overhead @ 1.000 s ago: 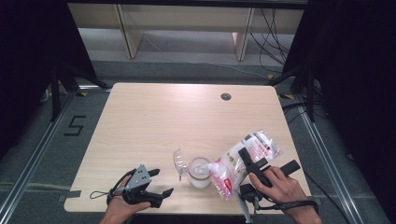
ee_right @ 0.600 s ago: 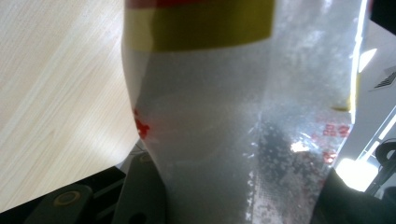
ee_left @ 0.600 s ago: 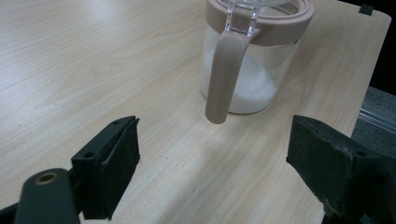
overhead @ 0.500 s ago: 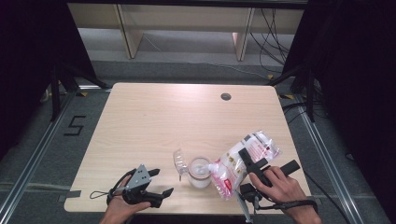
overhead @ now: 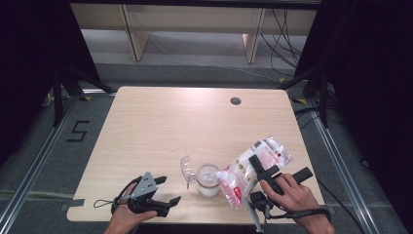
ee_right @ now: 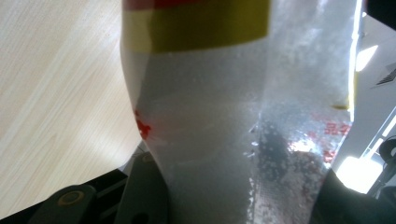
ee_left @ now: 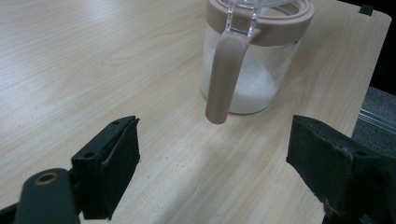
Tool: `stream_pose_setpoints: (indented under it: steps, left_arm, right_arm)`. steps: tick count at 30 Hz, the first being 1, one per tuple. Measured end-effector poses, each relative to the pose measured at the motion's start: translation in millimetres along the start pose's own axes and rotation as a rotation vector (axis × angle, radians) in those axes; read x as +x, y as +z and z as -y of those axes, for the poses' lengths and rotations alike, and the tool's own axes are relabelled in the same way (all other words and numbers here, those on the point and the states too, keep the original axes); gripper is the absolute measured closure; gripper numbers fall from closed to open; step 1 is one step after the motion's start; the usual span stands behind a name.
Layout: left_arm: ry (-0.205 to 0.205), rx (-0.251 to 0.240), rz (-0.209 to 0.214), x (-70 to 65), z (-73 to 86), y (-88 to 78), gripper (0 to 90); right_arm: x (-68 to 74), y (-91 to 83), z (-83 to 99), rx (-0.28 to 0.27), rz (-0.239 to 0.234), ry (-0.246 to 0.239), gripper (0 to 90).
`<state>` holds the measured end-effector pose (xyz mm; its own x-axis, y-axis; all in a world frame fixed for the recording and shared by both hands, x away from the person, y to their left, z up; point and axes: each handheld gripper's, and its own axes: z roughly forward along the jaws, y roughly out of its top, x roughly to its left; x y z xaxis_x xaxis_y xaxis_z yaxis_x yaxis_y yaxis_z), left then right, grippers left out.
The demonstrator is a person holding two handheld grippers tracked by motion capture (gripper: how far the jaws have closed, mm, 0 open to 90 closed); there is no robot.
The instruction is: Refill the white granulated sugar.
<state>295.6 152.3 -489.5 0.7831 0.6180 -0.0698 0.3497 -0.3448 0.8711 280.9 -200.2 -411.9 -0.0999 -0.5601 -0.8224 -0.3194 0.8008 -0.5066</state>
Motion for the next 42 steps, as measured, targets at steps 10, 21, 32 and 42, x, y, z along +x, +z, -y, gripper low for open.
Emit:
stream_pose_setpoints:
  steps: [10, 21, 32, 42]
  left_arm:
    - [-0.001, -0.005, 0.004, 0.3, 0.1, 0.2, 16.5]
    - [0.006, 0.001, 0.004, 0.9, -0.1, -0.2, 16.5]
    - [0.006, 0.004, -0.002, 0.6, -0.2, -0.6, 16.5]
    - [-0.017, 0.0, 0.002, -0.4, 0.5, 0.0, 16.5]
  right_arm:
    - [0.1, 0.5, -0.4, -0.005, -0.003, 0.006, 64.3]
    - [0.0, -0.5, 1.0, 0.0, -0.004, 0.014, 64.5]
    - [-0.1, -0.2, 0.5, -0.003, -0.005, 0.011, 64.5]
    - [0.1, -0.4, 1.2, 0.001, -0.003, 0.012, 64.6]
